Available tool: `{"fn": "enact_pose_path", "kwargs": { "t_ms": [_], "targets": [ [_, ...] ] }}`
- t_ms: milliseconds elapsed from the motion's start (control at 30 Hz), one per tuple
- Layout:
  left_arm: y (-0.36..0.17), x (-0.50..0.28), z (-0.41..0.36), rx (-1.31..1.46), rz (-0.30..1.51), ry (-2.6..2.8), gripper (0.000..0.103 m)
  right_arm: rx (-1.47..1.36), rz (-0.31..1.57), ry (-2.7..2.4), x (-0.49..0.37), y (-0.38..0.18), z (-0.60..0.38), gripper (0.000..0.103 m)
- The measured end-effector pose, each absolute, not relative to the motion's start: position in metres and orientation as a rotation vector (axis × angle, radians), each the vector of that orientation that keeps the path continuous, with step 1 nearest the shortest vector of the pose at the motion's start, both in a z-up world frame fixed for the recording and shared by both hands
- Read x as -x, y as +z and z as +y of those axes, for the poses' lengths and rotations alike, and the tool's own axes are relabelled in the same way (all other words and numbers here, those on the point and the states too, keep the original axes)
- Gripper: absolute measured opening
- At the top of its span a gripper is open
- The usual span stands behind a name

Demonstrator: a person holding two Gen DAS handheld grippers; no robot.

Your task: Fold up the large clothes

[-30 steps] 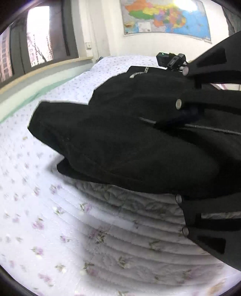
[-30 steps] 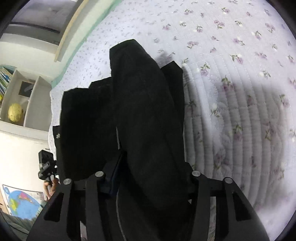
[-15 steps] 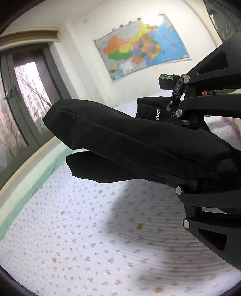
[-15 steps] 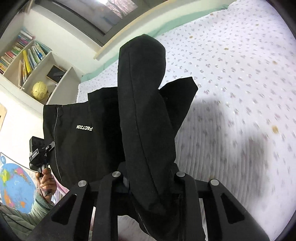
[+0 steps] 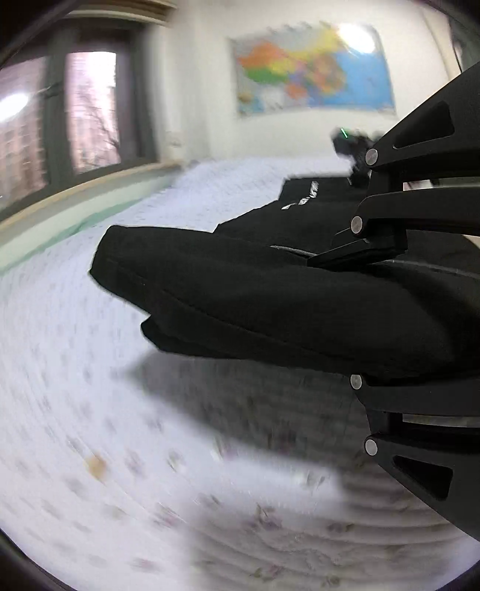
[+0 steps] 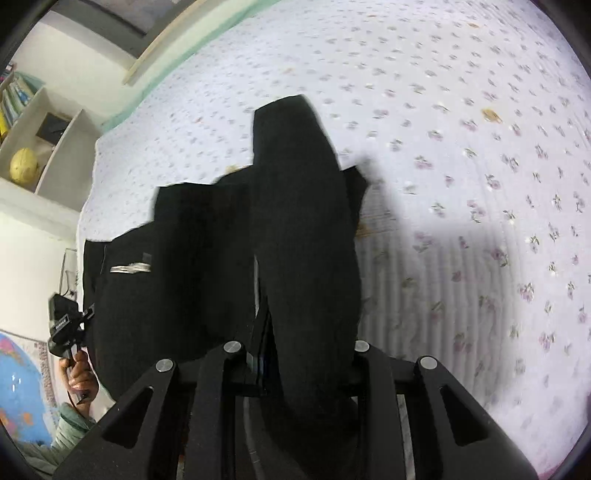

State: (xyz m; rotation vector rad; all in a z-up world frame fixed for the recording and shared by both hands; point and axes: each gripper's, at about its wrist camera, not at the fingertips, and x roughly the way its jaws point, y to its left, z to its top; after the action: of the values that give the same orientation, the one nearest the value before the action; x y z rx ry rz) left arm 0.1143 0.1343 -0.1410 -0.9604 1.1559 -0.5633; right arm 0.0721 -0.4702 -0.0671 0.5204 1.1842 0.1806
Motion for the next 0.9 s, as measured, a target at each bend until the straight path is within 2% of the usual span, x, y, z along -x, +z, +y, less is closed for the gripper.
{"fn": "enact_pose_path", "kwargs": {
  "t_ms": [167, 267, 533, 600, 633, 800, 833, 900],
  "targets": [
    [-0.158, -0.119, 0.136, 0.888, 1.126, -0.603, 0.045, -0.380, 1.139, 0.183, -0.067, -0.079, -0.450, 0.031],
    [-0.167, -0.122, 0.140, 0.884, 1.097, -0.623, 0.051, -0.392, 1.102, 0.180, -0.056, -0.092, -0.448, 0.034],
    [-0.176, -0.105, 0.150, 0.890, 0.979, -0.636, 0.053, -0.543, 0.932, 0.178, -0.024, -0.123, -0.459, 0.046],
    [-0.162, -0.091, 0.157, 0.829, 0.950, -0.571, 0.054, -0.521, 0.904, 0.140, -0.012, -0.120, -0.461, 0.050],
    [-0.153, -0.079, 0.163, 0.783, 0.940, -0.524, 0.055, -0.496, 0.897, 0.104, 0.000, -0.114, -0.461, 0.058],
    [-0.080, -0.032, 0.173, 0.586, 0.836, -0.484, 0.055, -0.322, 0.834, 0.032, 0.045, -0.054, -0.442, 0.059],
    [-0.063, -0.025, 0.171, 0.552, 0.803, -0.453, 0.057, -0.299, 0.810, 0.023, 0.049, -0.044, -0.435, 0.064],
    [-0.042, -0.020, 0.157, 0.519, 0.752, -0.434, 0.070, -0.290, 0.781, 0.032, 0.044, -0.027, -0.417, 0.068]
  ]
}}
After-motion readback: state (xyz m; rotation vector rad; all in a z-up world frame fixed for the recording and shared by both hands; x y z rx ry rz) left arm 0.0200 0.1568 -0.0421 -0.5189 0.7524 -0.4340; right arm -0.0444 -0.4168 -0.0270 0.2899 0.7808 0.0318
